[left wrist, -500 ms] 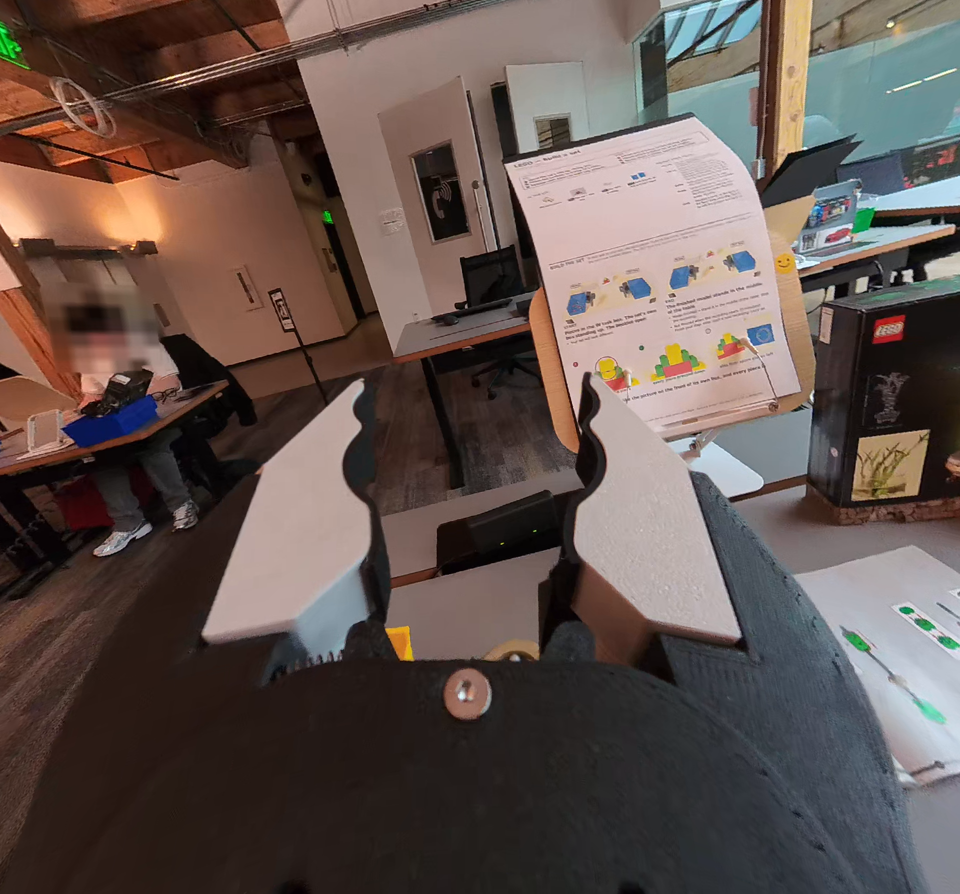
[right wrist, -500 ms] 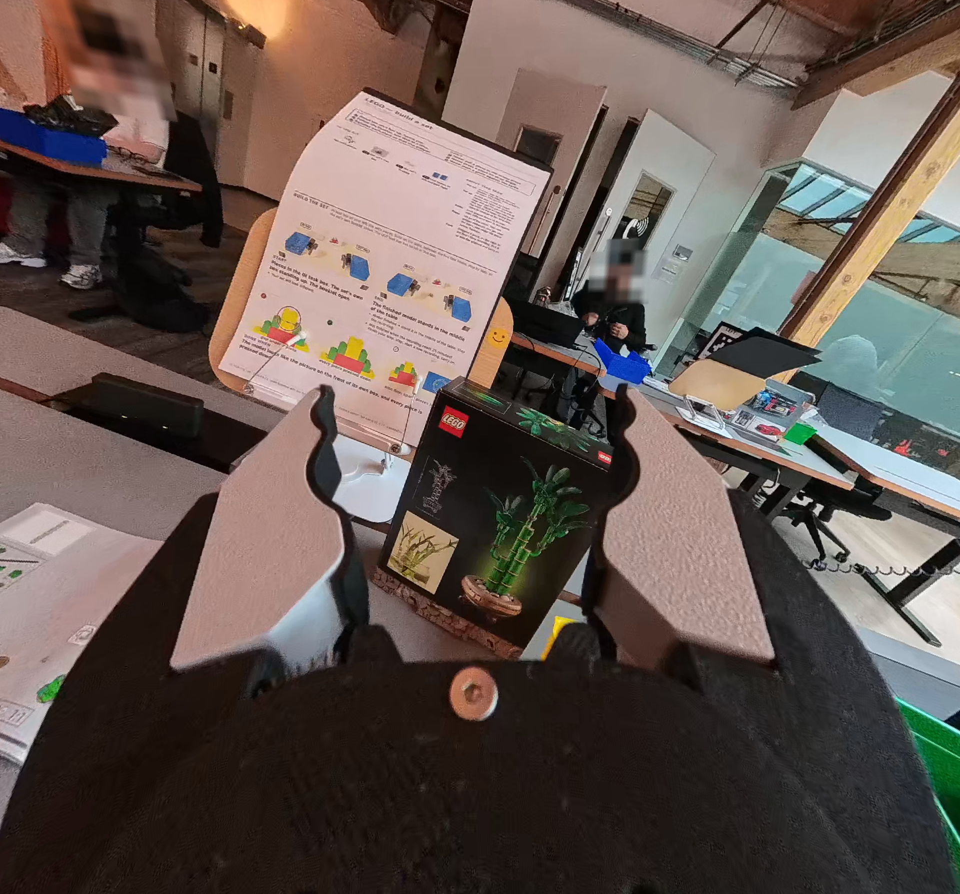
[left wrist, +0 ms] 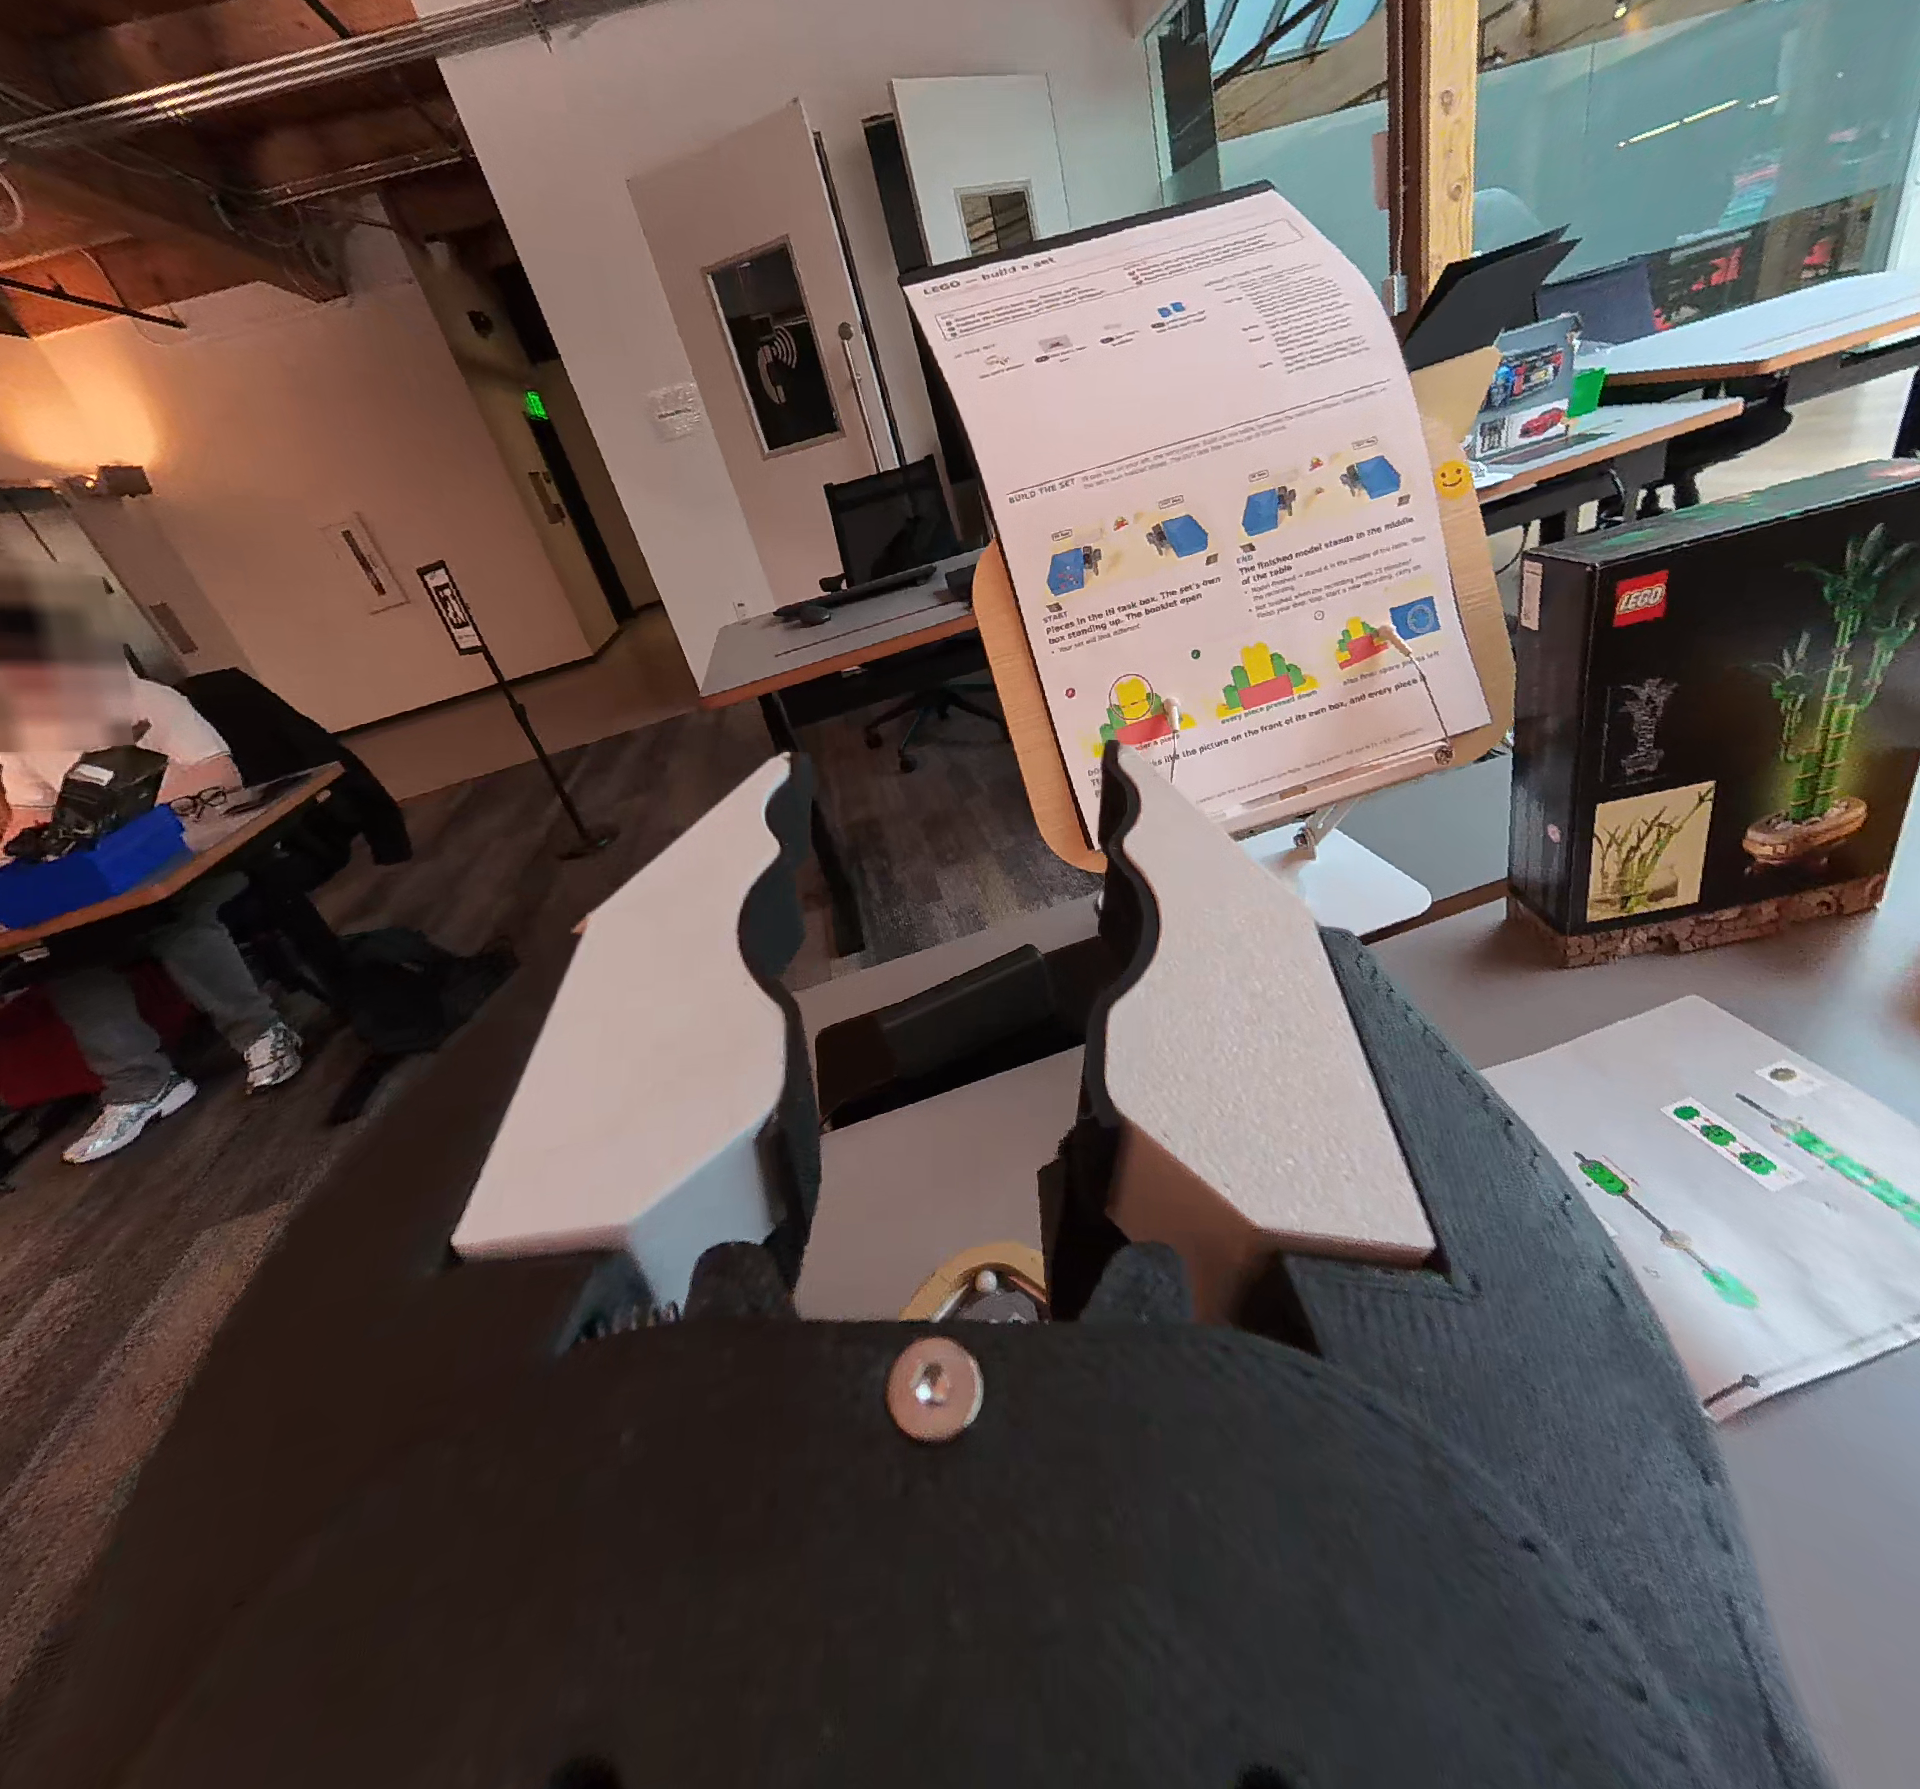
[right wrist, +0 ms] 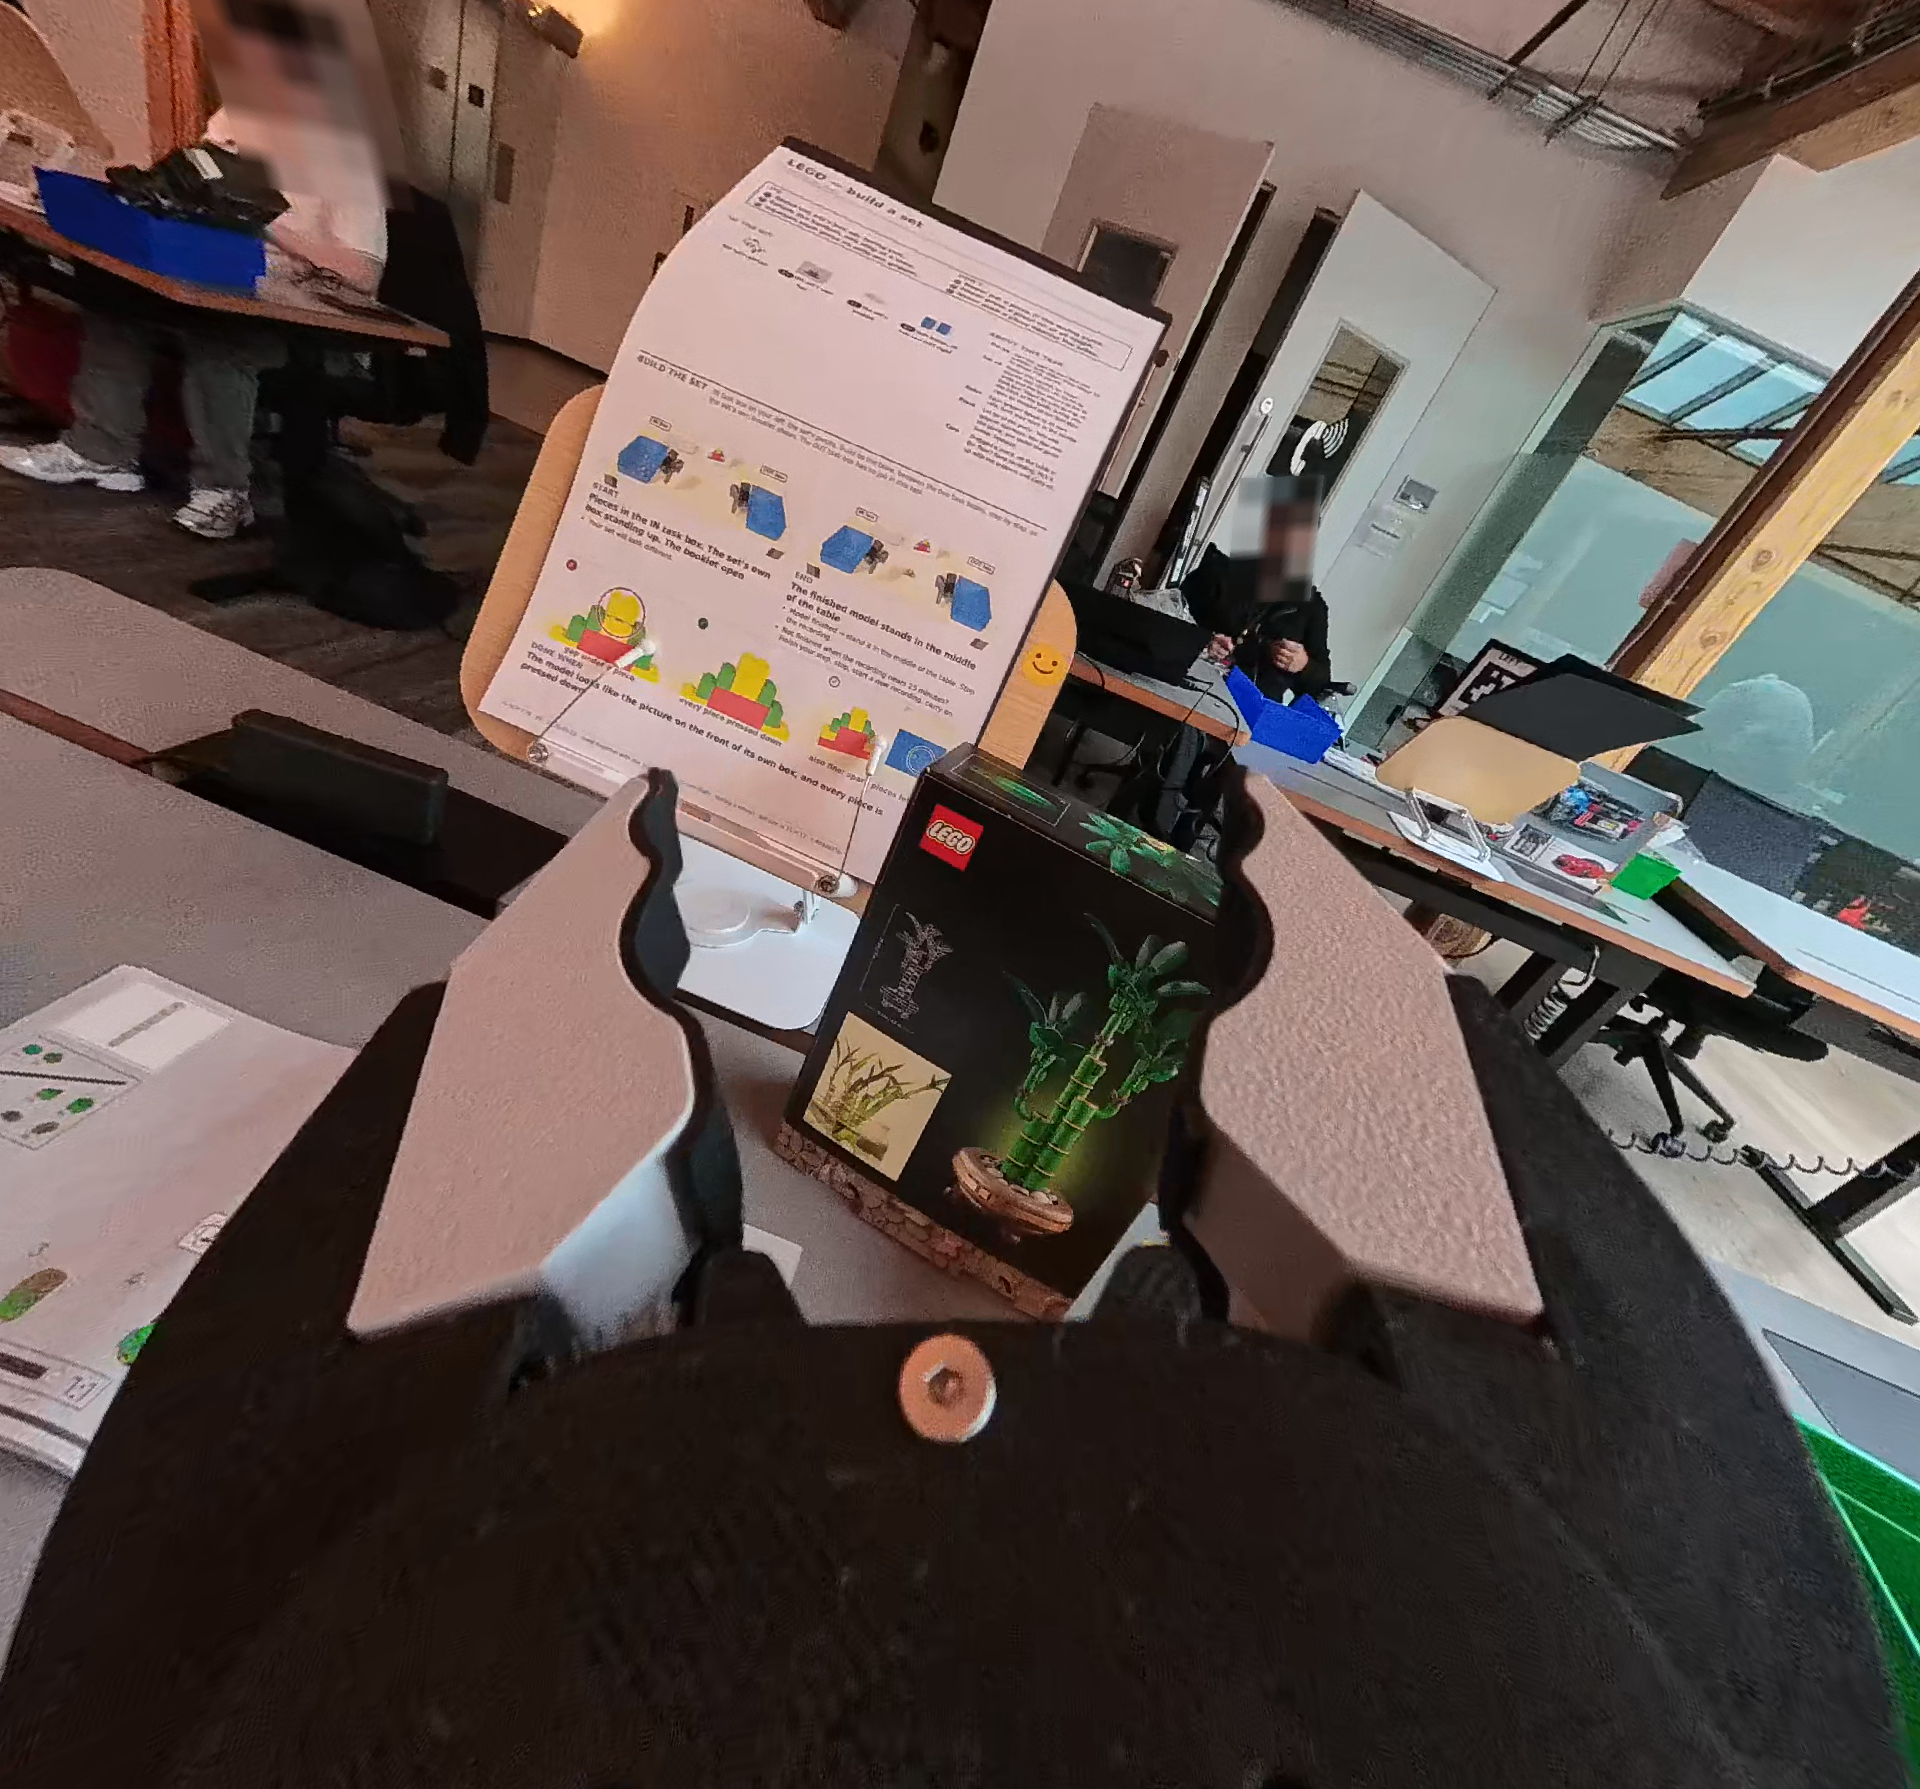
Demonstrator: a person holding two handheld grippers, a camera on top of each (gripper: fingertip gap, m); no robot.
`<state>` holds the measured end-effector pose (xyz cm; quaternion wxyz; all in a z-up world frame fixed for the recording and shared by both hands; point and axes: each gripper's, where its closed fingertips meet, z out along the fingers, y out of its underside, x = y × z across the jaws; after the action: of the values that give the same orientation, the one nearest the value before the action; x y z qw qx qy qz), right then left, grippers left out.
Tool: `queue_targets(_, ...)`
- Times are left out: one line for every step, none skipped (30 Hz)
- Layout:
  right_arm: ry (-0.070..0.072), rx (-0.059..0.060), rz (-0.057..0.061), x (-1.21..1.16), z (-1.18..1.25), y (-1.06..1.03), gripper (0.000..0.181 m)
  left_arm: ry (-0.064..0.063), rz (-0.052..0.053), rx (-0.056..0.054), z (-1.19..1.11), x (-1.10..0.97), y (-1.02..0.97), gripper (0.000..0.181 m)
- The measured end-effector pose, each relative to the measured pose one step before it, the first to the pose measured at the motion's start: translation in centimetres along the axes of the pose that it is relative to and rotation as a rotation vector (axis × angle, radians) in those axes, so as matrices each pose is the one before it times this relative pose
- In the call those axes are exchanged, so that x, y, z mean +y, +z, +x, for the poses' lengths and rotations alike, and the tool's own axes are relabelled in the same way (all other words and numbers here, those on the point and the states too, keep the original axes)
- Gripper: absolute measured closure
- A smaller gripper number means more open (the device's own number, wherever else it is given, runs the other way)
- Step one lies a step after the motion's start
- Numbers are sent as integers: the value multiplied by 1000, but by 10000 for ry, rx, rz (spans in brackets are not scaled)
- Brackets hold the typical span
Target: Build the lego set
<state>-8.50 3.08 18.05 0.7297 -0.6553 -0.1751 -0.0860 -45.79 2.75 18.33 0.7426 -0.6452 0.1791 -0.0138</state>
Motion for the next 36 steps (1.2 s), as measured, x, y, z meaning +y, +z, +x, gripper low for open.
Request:
queue_targets(-16,2,-38,62,-16,86,79,-1,-57,34,36,163,131,127)
queue_targets(-4,-8,-18,13,4,38,79,15,-62,42,80,149,143,128)
queue_targets(33,5,0,-41,49,-32,79,51,-56,45,134,107,121,130)
queue_targets(49,-11,51,-124,13,-117,79,68,-21,24,150,25,73,133)
queue_targets(51,-39,85,-185,-16,-174,79,65,29,4,160,-65,17,134)
queue_targets(68,-62,96,-190,-23,-172,79,47,50,18,176,-115,-1,135)
queue_targets(104,-91,74,-145,-63,-112,79,5,36,63,227,-91,19,136)
queue_targets(114,-112,37,-60,-87,-55,79,-25,-20,112,265,19,65,136)
queue_targets(86,-116,-9,30,-117,15,79,-35,-65,112,269,100,115,136)
queue_targets(24,-96,-41,87,-121,64,79,0,-109,89,245,153,108,136)
queue_targets(-35,-59,-56,103,-113,89,80,71,-134,74,252,184,75,138)
queue_targets(-89,-38,-44,57,-111,52,81,135,-145,120,386,169,3,144)
queue_targets(-87,-35,-56,17,-133,-16,82,124,-109,160,504,52,-47,145)
queue_targets(-85,-82,-20,-39,-225,-57,82,85,-57,167,564,-66,-99,145)
queue_targets(-64,-137,17,-69,-305,-87,84,79,20,161,570,-212,-171,145)
queue_targets(-34,-154,23,-75,-287,-84,85,87,67,138,502,-302,-260,144)
queue_targets(4,-138,16,-42,-207,-57,88,83,98,133,448,-366,-359,145)
queue_targets(46,-121,42,-57,-136,-8,91,36,179,189,452,-501,-463,145)
queue_targets(101,-99,71,-61,-105,38,92,-80,266,238,454,-614,-538,146)
queue_targets(103,-102,20,39,-101,67,93,-216,275,213,341,-636,-560,148)
queue_targets(49,-91,-59,139,-112,71,95,-237,203,189,288,-548,-564,149)
queue_targets(-59,-68,-58,93,-116,16,96,-179,152,110,239,-428,-540,150)
queue_targets(-125,-41,-10,-13,-67,-28,97,-47,85,53,256,-319,-454,152)
queue_targets(-70,-8,38,-73,22,-40,99,65,39,29,287,-250,-299,154)
queue_targets(61,-10,78,-84,97,7,101,122,-7,27,313,-160,-144,155)
queue_targets(155,-73,65,12,30,75,103,105,-45,0,240,-41,-14,155)
queue_targets(178,-112,9,142,-19,144,105,71,-106,13,182,123,53,155)
queue_targets(130,-100,-68,269,-28,178,106,53,-172,77,185,301,68,155)
queue_targets(30,-49,-144,361,-14,179,106,24,-220,127,131,398,3,155)
queue_targets(-84,7,-193,369,9,113,107,-29,-235,104,-33,446,-112,155)
queue_targets(-172,70,-171,273,48,24,107,-74,-202,43,-209,438,-238,155)
queue_targets(-198,101,-109,126,98,-81,108,-91,-149,3,-287,409,-332,155)
queue_targets(-151,66,-13,-51,98,-151,108,-70,-149,-6,-287,517,-376,155)
queue_targets(-34,1,91,-173,87,-181,109,-45,-187,9,-239,753,-359,156)
queue_targets(119,-53,152,-232,111,-162,111,-44,-279,21,-204,1091,-300,156)
queue_targets(229,-95,159,-188,112,-145,112,-120,-318,-46,-306,1378,-260,157)
